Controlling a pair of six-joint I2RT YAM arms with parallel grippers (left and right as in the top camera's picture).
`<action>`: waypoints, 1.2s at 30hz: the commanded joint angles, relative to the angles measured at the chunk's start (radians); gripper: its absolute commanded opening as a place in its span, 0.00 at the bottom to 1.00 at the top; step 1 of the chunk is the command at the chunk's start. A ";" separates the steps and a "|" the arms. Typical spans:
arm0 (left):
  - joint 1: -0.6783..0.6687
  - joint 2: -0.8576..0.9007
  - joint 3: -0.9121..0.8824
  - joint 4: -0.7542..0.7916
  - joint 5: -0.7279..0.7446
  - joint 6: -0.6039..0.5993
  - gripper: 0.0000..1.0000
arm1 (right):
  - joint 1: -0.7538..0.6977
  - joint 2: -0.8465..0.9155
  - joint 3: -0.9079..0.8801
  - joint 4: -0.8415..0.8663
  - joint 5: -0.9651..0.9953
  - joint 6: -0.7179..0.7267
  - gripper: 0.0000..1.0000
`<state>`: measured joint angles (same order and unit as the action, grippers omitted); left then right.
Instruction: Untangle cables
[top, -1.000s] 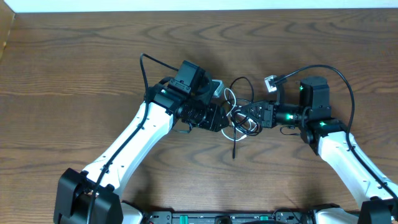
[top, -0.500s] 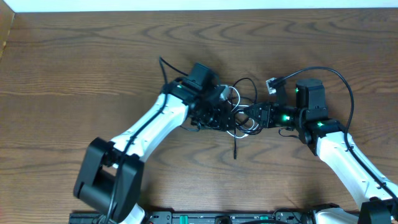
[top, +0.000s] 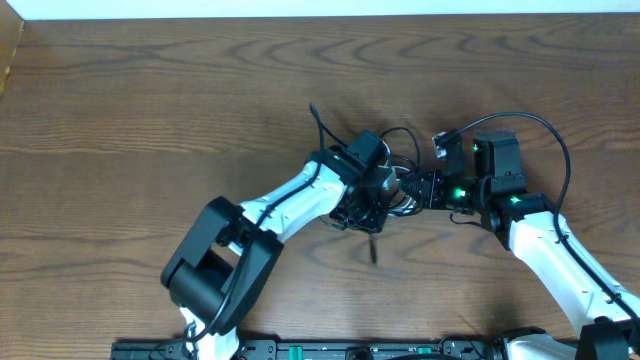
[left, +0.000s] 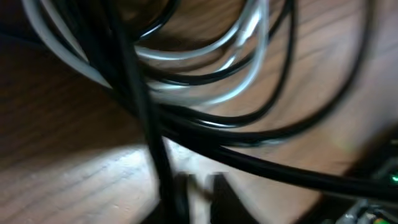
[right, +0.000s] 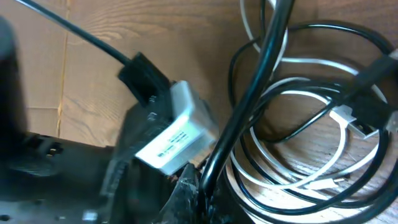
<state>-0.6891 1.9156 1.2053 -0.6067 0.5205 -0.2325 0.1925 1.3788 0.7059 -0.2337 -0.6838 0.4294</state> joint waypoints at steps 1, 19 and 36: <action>0.021 -0.003 -0.006 -0.030 -0.144 0.006 0.08 | 0.006 -0.002 0.012 -0.069 0.056 -0.013 0.01; 0.659 -0.612 -0.001 -0.218 -0.279 0.010 0.07 | 0.004 -0.002 0.012 -0.520 0.921 0.154 0.01; 0.738 -0.605 -0.005 -0.227 -0.123 -0.046 0.70 | 0.006 -0.002 0.012 -0.136 0.000 -0.181 0.01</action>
<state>0.0917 1.2636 1.1995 -0.8215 0.3641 -0.2771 0.2005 1.3773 0.7200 -0.3820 -0.4854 0.3111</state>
